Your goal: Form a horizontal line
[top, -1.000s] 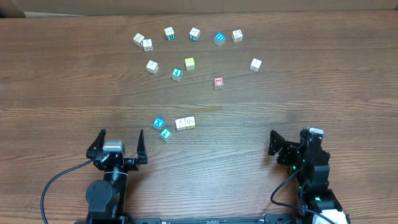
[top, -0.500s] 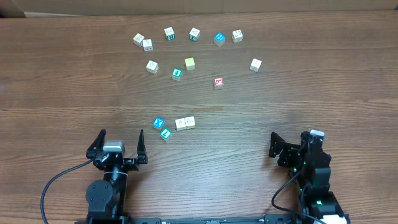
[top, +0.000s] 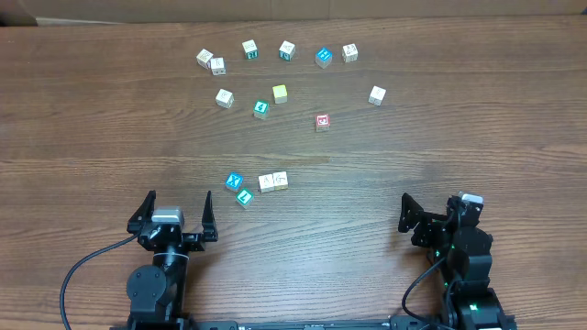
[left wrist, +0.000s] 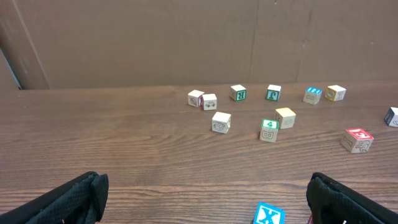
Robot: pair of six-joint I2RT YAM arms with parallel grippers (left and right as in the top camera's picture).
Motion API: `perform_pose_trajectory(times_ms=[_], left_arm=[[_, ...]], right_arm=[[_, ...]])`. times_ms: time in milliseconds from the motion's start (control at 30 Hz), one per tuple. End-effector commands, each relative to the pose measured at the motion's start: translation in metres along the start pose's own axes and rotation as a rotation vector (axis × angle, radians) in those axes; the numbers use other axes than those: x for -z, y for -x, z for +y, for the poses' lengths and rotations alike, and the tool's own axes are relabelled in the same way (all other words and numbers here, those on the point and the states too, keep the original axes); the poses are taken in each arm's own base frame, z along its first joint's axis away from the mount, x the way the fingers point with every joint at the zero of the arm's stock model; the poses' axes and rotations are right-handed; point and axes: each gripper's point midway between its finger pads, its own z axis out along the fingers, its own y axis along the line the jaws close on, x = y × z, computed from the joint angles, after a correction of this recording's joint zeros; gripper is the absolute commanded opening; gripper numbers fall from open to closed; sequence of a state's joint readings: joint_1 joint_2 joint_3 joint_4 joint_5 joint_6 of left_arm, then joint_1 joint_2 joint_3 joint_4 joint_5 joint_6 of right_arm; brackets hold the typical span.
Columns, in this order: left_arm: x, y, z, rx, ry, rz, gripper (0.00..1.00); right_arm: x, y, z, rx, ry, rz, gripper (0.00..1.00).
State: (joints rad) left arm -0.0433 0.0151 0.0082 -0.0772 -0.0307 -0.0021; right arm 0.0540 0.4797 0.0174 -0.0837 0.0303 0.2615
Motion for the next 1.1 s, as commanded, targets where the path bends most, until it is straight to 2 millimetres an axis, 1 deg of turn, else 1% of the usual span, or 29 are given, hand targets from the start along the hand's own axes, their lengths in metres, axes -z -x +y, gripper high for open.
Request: perform_pose_trajectory(times_ms=[0, 200, 633, 933, 1067], left_arm=[[0.000, 0.001, -0.001, 0.021, -0.006, -0.009, 1.00], [0.000, 0.001, -0.001, 0.021, -0.006, -0.009, 0.99], [0.000, 0.001, -0.001, 0.021, -0.006, -0.009, 1.00], [0.000, 0.001, -0.001, 0.021, -0.006, -0.009, 1.00], [0.000, 0.001, -0.001, 0.021, -0.006, -0.009, 1.00]], right_arm=[[0.001, 0.002, -0.001, 0.003, -0.001, -0.022, 1.00], [0.004, 0.011, 0.002, 0.002, 0.012, -0.059, 1.00], [0.015, 0.036, 0.011, 0.000, 0.056, -0.176, 1.00], [0.018, 0.042, 0.013, 0.000, 0.066, -0.203, 1.00], [0.024, 0.051, 0.018, 0.001, 0.093, -0.250, 1.00]])
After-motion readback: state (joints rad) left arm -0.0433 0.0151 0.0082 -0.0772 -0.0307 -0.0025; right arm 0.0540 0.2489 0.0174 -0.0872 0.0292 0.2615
